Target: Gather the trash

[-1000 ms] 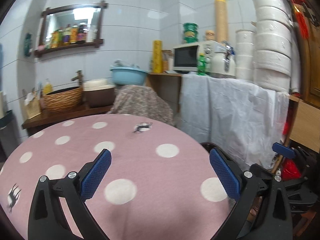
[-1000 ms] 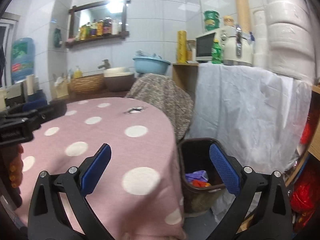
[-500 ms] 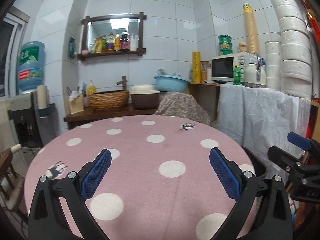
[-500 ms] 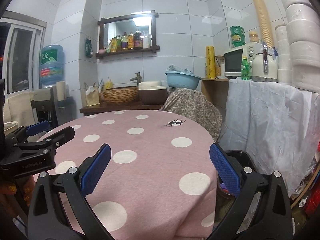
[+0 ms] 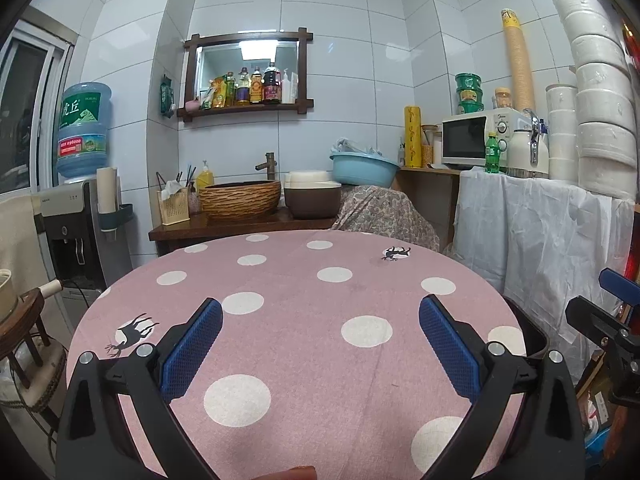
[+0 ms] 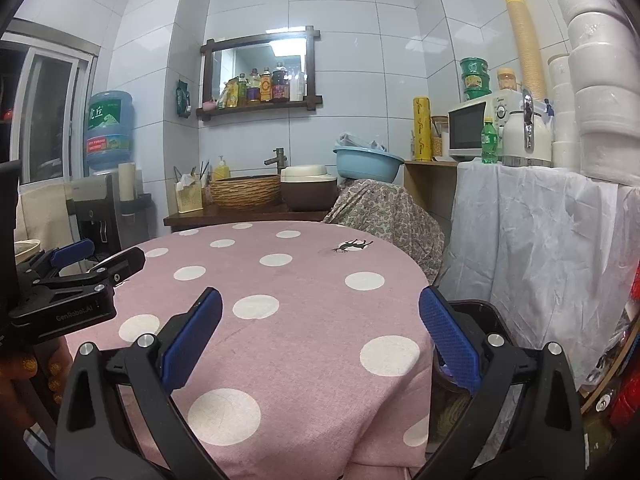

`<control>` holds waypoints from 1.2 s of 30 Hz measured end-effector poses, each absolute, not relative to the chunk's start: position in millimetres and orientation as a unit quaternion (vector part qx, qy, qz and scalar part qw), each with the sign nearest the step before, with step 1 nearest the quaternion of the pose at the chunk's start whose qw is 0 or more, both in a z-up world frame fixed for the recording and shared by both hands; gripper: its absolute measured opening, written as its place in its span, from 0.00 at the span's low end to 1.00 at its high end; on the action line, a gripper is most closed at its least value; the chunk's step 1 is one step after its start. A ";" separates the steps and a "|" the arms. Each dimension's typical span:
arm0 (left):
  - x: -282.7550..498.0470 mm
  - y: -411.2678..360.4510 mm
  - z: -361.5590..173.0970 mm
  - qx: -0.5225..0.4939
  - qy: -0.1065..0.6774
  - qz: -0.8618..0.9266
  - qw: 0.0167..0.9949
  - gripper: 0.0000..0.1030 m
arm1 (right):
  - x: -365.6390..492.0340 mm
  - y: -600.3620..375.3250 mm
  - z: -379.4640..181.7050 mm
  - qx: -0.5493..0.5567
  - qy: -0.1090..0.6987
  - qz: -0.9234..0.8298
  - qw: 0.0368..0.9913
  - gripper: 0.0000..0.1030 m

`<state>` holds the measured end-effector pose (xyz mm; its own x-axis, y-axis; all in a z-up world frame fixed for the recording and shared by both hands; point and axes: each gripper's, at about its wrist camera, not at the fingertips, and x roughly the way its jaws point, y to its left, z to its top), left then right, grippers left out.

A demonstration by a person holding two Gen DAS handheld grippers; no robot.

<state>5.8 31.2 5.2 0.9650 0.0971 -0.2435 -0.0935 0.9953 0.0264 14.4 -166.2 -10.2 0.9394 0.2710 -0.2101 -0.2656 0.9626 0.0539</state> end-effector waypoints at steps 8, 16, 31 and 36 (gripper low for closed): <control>6.0 33.1 6.6 0.003 0.125 0.043 0.991 0.95 | 14.0 -167.3 -9.2 0.015 0.108 0.138 0.984 0.94; 6.0 33.4 6.1 0.001 0.127 0.039 0.991 0.95 | 14.5 -171.1 -8.5 0.018 0.111 0.140 0.984 0.94; 6.2 36.6 5.6 0.000 0.128 0.038 0.991 0.95 | 15.8 -172.6 -9.2 0.018 0.113 0.143 0.983 0.94; 6.6 37.5 5.6 0.000 0.129 0.037 0.991 0.95 | 16.4 -173.7 -10.8 0.018 0.114 0.145 0.983 0.94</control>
